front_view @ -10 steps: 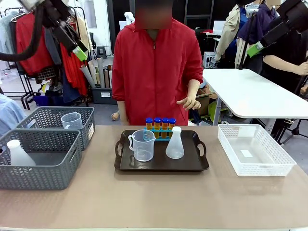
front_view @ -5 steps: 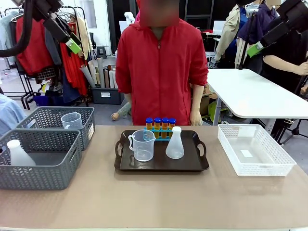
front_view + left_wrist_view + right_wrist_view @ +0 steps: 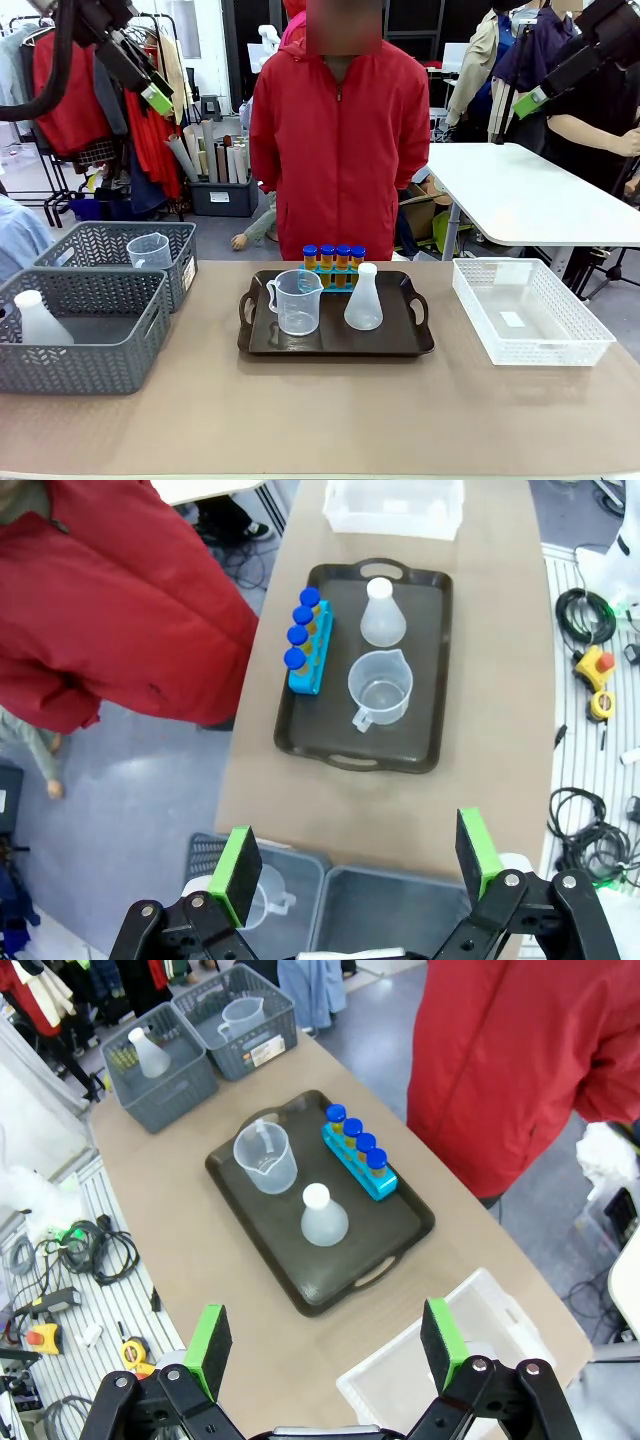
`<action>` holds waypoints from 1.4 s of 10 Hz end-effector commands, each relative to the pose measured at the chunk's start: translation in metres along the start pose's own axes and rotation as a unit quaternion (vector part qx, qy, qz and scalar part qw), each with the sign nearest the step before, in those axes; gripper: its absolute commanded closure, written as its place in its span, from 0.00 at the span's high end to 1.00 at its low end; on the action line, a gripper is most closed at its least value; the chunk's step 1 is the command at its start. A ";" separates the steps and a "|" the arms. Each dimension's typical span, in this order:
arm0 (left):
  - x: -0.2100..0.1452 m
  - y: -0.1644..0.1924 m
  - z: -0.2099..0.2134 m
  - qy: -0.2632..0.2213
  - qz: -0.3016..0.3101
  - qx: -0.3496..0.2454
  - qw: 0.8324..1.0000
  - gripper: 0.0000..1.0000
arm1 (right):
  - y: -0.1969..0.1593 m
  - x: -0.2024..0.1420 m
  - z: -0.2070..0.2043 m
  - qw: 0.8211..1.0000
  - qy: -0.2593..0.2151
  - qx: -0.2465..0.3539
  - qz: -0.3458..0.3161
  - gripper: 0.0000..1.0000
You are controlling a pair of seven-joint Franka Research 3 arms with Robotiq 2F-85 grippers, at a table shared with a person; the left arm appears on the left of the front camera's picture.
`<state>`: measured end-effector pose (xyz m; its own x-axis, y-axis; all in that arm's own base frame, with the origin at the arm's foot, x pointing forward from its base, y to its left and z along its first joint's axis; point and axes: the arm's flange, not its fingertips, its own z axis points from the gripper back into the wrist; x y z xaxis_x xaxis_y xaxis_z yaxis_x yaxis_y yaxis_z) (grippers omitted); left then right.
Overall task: Prepare the laboratory tools.
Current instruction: Pick up one Large Measuring Cup and place it on the Handle tray.
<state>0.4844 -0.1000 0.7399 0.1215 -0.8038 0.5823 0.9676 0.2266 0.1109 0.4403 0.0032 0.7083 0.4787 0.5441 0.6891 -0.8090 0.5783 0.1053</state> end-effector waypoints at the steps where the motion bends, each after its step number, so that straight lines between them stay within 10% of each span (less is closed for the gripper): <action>1: -0.010 0.000 0.014 -0.012 -0.003 -0.004 1.000 1.00 | 0.001 0.002 0.001 1.000 -0.006 0.003 0.003 1.00; 14: -0.024 0.003 0.034 -0.030 0.023 0.010 0.999 1.00 | 0.001 0.002 0.001 1.000 -0.006 0.003 0.003 1.00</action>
<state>0.4777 -0.0623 0.7521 0.1542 -0.7523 0.6405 0.9591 0.2698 0.0859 0.4403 0.0032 0.7083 0.4787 0.5441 0.6891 -0.8090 0.5783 0.1053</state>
